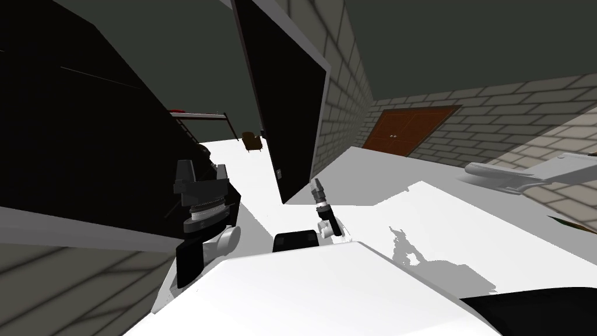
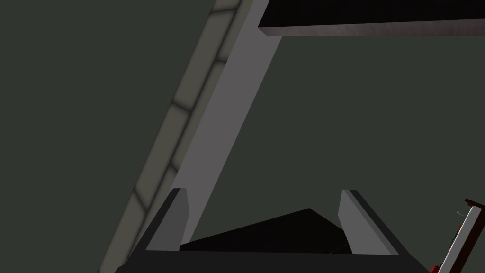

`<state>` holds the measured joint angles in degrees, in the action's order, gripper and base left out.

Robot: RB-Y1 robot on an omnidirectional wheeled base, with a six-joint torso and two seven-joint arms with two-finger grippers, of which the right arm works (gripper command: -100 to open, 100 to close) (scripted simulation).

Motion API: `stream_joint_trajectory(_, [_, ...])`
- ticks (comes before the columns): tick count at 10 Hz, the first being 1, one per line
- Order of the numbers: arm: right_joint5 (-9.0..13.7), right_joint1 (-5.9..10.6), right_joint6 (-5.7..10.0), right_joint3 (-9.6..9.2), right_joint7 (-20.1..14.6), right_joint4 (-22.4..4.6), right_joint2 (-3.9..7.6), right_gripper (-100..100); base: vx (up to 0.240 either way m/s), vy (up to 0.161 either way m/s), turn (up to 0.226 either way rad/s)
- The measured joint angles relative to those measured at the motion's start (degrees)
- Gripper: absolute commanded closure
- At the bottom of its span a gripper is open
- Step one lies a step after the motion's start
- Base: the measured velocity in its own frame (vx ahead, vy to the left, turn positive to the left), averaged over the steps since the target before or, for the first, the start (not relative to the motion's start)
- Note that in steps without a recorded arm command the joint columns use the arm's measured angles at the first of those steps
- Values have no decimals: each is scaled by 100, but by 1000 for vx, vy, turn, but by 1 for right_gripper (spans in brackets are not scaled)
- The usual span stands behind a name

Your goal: Push the door open

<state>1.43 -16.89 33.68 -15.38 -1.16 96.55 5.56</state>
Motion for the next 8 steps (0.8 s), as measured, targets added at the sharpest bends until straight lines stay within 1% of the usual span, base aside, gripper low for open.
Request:
stream_joint_trajectory(4, [18,262,106,-320,-56,-580,37,-100,98,24,-13])
stream_joint_trajectory(5, [27,333,156,-394,-77,-755,57,-100,107,15,-14])
stream_joint_trajectory(7, [23,422,200,-576,-83,-994,51,-100,97,20,-11])
stream_joint_trajectory(8, [28,489,237,-656,-94,-1158,57,-100,101,21,-13])
